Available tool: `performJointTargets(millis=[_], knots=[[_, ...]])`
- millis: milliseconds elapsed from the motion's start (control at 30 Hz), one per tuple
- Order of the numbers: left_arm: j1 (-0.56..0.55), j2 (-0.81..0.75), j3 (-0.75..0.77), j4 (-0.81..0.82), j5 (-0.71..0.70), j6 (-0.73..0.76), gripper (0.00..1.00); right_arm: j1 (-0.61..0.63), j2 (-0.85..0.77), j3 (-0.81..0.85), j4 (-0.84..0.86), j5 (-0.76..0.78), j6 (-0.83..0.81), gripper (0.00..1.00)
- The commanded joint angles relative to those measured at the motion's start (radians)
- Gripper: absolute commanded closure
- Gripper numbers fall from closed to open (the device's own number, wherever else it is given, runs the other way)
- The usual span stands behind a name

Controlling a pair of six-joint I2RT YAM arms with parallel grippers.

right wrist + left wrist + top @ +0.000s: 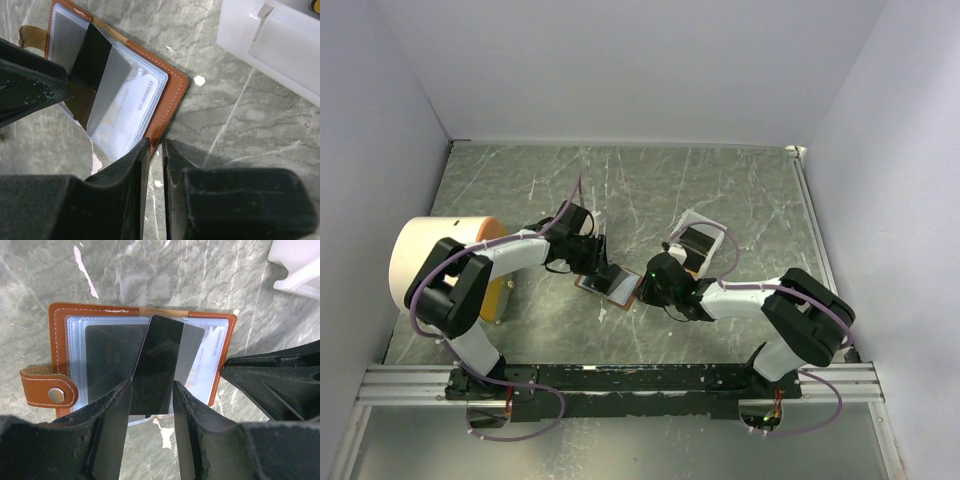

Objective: Put the credit cards into the card holder
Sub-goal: Insert the credit card into the card holder.

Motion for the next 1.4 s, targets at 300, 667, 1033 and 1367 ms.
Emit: performJointTargets(millis=[300, 667, 1033, 1367], knots=[[-0.014, -0.025, -0.079, 0.096, 0.097, -0.085, 0.51, 0.009, 0.028, 0.021, 0.022, 0.011, 0.005, 0.84], [-0.021, -0.035, -0.131, 0.217, 0.182, -0.184, 0.53, 0.011, 0.036, 0.024, 0.021, 0.007, 0.004, 0.85], [-0.023, -0.099, -0.015, 0.017, -0.047, -0.102, 0.48, 0.011, 0.018, 0.024, 0.006, 0.022, -0.007, 0.85], [-0.023, -0.041, 0.008, 0.025, -0.052, -0.072, 0.47, 0.011, 0.019, 0.022, 0.012, 0.023, -0.008, 0.85]])
